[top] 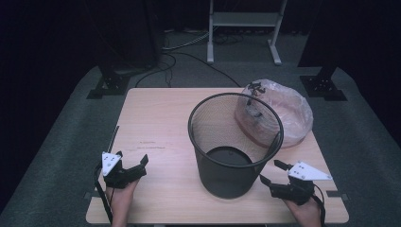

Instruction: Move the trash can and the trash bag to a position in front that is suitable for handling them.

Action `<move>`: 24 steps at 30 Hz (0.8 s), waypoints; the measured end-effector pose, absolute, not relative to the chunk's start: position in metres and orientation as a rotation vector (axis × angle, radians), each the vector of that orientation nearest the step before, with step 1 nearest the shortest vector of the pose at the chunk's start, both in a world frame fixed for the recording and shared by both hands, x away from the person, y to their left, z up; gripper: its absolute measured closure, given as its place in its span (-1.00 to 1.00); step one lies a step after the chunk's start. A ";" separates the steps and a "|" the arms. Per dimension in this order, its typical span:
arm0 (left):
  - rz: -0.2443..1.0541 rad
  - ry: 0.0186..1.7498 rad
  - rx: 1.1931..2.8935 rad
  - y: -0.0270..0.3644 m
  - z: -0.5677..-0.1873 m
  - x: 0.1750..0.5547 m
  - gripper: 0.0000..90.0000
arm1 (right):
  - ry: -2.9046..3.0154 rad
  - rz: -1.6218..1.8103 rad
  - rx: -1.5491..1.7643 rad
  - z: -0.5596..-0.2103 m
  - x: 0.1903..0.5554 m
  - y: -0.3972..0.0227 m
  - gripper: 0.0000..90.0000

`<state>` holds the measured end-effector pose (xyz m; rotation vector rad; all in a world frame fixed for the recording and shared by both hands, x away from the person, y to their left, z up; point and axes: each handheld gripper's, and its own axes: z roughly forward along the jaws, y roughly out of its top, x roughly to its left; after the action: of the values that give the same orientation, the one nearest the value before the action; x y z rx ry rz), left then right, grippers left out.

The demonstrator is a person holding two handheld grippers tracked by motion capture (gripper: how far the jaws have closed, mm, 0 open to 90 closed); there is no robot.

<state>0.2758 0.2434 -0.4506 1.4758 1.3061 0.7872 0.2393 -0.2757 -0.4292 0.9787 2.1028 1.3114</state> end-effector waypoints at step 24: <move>0.785 1.311 1.467 0.247 -0.451 0.276 -1.00 | 1.952 1.339 1.203 -0.379 0.353 -0.364 -0.49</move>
<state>0.2759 0.2465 -0.4511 1.4674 1.3108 0.7852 0.3531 -0.3637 -0.3790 1.2026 1.9516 1.3388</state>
